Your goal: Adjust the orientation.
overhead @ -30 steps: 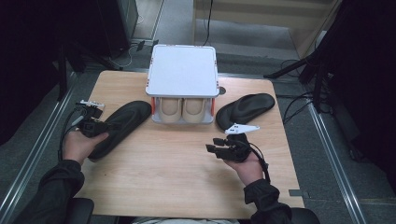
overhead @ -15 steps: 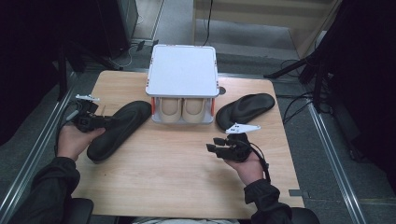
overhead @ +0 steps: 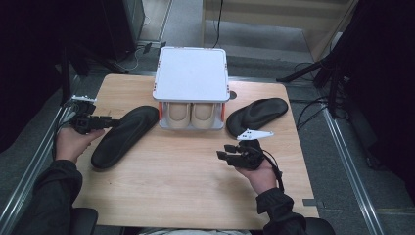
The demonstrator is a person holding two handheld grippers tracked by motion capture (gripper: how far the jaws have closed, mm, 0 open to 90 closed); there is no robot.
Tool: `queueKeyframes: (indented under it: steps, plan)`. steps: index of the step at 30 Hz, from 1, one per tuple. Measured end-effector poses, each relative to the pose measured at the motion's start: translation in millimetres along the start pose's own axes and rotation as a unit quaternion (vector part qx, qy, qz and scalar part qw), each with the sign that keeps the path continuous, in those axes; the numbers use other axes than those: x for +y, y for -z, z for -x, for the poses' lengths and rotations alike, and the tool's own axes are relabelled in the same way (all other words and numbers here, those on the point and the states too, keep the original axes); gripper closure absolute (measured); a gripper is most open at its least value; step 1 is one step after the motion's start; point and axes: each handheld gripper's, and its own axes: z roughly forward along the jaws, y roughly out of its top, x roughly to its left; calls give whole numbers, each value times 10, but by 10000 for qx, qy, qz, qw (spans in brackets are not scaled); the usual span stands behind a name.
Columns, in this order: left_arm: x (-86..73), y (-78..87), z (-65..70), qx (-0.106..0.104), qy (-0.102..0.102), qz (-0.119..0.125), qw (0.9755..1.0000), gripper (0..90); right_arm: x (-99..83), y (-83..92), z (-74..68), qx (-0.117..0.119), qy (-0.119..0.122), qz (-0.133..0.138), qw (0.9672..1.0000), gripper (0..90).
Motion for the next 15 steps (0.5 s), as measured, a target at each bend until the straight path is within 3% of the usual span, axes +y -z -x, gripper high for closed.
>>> queueKeyframes:
  steps: [4,15]
  plan:
    - [-39,-125,10,89,-171,-273,9994,488,-15,18,4,-6,-59,10,10000,563]
    - [-96,-252,-49,145,-128,-270,9994,591,-15,48,38,-53,-121,111,9999,559]
